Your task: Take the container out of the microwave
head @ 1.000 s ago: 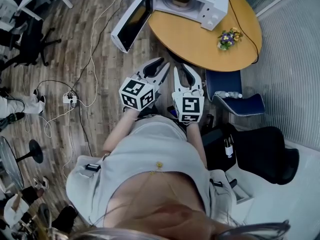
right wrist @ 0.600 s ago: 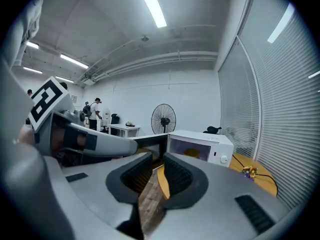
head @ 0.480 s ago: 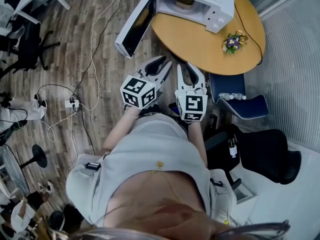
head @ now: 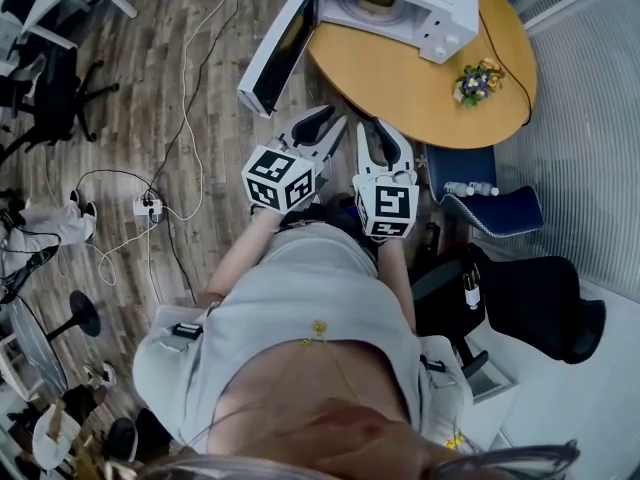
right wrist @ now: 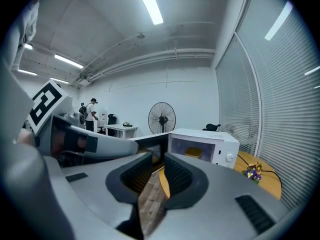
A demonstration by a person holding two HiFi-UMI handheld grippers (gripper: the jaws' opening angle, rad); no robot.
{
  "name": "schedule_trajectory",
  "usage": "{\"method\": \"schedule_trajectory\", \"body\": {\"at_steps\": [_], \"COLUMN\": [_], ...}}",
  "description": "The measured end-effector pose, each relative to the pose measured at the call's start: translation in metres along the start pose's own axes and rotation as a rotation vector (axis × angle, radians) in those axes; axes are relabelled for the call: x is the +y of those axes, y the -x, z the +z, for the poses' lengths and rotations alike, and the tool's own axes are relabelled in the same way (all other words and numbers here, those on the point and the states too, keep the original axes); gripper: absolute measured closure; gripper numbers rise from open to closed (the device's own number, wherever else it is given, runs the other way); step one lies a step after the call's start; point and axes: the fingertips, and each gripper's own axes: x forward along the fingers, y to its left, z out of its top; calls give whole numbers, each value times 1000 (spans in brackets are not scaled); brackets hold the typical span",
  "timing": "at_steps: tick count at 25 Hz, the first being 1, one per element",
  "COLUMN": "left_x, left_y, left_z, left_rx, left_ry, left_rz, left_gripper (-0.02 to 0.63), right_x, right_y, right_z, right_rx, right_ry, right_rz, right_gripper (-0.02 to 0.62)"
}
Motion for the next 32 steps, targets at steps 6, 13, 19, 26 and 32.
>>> {"method": "schedule_trajectory", "body": {"at_steps": [6, 13, 19, 26, 32], "left_x": [4, 10, 18, 35, 51], "left_y": [-3, -10, -33, -62, -83], "left_z": [-1, 2, 12, 27, 35], "left_rx": [5, 0, -6, -9, -2], "left_ry": [15, 31, 30, 28, 42], "left_rz": [-6, 2, 6, 15, 26], "left_gripper": [505, 505, 505, 505, 505], "right_x": [2, -4, -18, -36, -49], "right_y": [-4, -13, -36, -69, -97], "right_z": [-2, -2, 4, 14, 17], "right_rx": [14, 17, 11, 11, 22], "right_ry": [-2, 1, -1, 0, -17], "right_rz": [1, 8, 25, 46, 64], "right_gripper": [511, 511, 511, 511, 511]}}
